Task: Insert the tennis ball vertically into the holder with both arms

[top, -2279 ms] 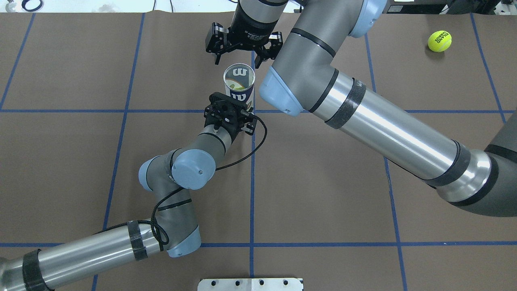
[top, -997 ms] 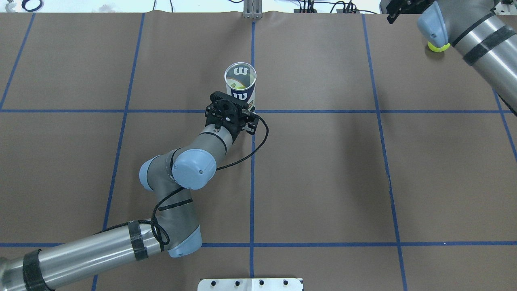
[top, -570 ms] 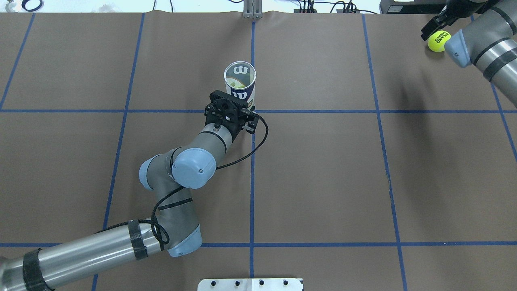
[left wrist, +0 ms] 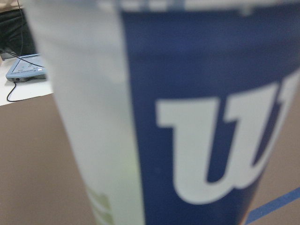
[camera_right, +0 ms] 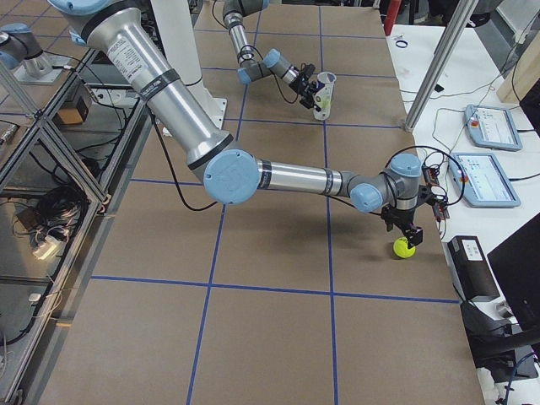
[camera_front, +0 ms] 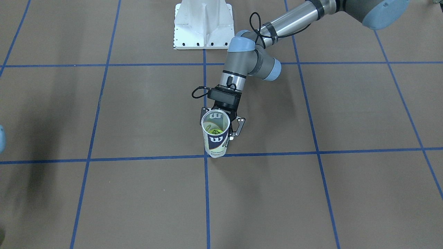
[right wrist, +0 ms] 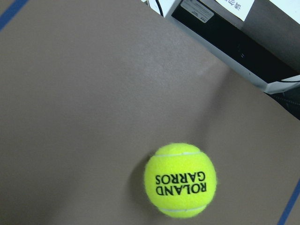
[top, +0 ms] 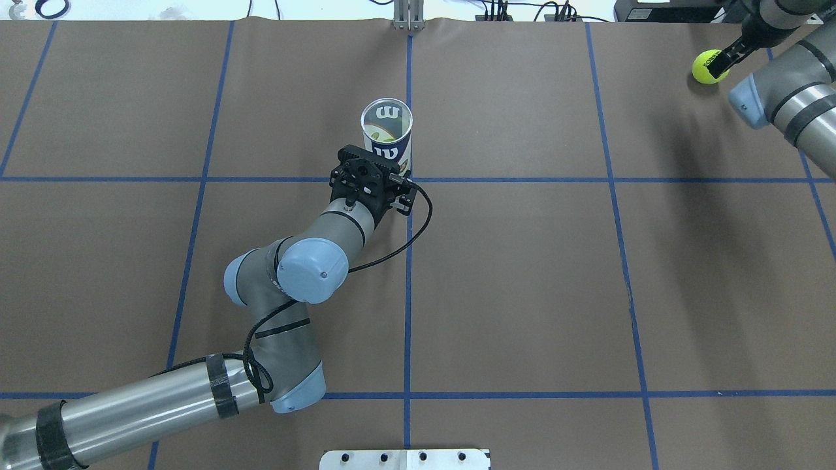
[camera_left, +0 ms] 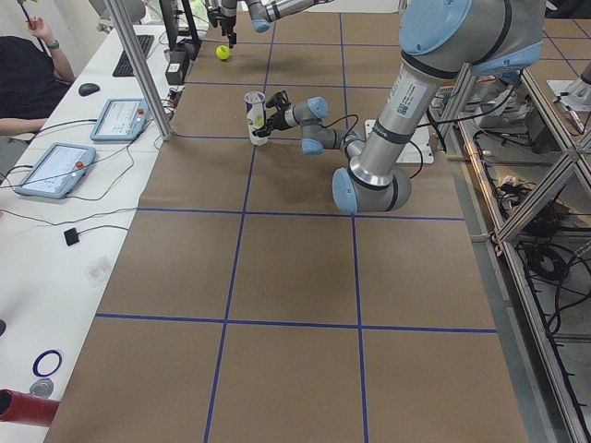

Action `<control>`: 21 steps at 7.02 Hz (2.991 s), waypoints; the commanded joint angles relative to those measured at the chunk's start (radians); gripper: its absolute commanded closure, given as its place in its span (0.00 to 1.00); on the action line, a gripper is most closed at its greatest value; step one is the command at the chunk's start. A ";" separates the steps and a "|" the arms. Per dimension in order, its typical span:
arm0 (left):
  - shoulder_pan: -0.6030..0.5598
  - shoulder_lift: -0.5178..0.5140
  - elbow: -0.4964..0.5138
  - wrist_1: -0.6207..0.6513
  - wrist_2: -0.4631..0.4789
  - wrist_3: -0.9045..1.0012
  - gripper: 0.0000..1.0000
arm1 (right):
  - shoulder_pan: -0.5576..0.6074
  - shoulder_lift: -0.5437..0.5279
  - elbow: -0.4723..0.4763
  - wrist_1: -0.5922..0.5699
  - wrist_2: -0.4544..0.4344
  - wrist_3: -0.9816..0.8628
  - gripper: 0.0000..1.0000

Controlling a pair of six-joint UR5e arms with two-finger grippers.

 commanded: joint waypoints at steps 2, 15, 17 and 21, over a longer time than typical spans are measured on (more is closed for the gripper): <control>0.000 0.001 0.000 0.000 0.000 0.000 0.27 | -0.023 0.079 -0.088 0.010 -0.029 0.014 0.01; 0.000 0.007 0.000 -0.005 0.000 -0.002 0.27 | -0.086 0.106 -0.205 0.083 -0.239 0.039 0.11; 0.000 0.007 0.000 -0.005 0.000 0.000 0.27 | -0.089 0.113 -0.207 0.083 -0.239 0.063 0.99; 0.001 0.006 0.000 -0.005 0.000 -0.002 0.27 | -0.081 0.139 -0.205 0.079 -0.229 0.064 1.00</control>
